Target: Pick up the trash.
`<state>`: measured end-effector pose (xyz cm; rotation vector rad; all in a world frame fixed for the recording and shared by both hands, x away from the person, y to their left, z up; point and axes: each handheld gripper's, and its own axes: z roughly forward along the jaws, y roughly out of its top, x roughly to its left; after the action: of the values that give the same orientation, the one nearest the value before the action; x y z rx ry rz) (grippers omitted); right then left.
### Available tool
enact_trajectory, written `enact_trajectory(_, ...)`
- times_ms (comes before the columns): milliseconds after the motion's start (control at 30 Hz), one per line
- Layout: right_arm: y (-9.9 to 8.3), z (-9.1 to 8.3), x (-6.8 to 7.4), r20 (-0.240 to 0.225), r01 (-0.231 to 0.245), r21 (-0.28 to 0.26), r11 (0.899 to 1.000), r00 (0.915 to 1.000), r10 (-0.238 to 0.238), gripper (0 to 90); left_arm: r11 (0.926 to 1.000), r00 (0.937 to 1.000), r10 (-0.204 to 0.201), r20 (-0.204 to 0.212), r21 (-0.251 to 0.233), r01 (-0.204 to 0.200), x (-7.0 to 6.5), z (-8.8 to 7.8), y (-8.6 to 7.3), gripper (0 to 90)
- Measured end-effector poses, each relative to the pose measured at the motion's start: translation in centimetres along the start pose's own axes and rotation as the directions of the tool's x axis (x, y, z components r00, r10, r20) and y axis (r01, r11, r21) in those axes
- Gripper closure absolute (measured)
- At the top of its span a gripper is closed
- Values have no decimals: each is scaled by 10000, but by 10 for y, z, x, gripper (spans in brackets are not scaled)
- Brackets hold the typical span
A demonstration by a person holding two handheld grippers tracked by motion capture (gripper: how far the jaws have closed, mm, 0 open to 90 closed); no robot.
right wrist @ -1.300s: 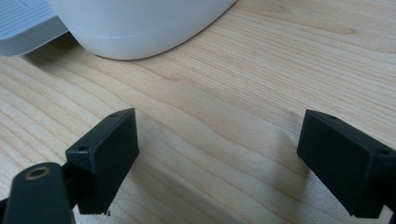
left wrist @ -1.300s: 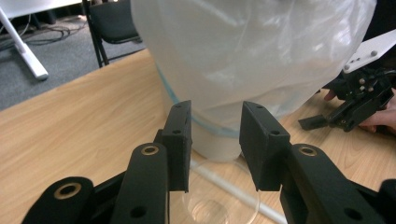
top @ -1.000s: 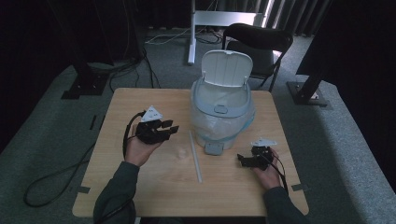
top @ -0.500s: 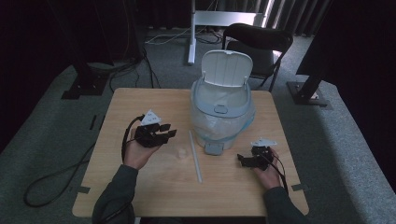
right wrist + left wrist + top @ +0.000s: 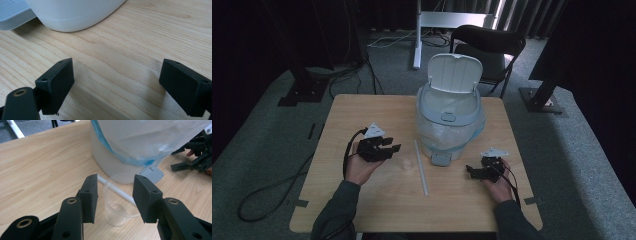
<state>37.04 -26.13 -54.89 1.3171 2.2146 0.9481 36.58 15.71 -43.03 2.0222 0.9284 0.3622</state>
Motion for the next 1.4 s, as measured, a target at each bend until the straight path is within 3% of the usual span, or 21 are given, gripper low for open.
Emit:
enact_trajectory(867, 0, 0, 0, 6, 19, 5, 10000, 10000, -19, 115, 9965, 9985, -501, 217, 676, 486, 4, 22, -23, 515)
enact_trajectory(1133, 0, 0, 0, 5, 21, 4, 10000, 10000, -21, 115, 9951, 9986, -475, 216, 879, 454, 0, 24, -28, 520)
enact_trajectory(1233, 0, 0, 0, 2, 19, 2, 10000, 10000, -19, 115, 9939, 9989, -445, 113, 1011, 432, -2, 23, -33, 548)
enact_trajectory(1400, 0, 0, 0, 3, 19, 6, 10000, 10000, -19, 115, 9902, 9999, -129, 16, 1389, 126, -5, 22, -40, 751)
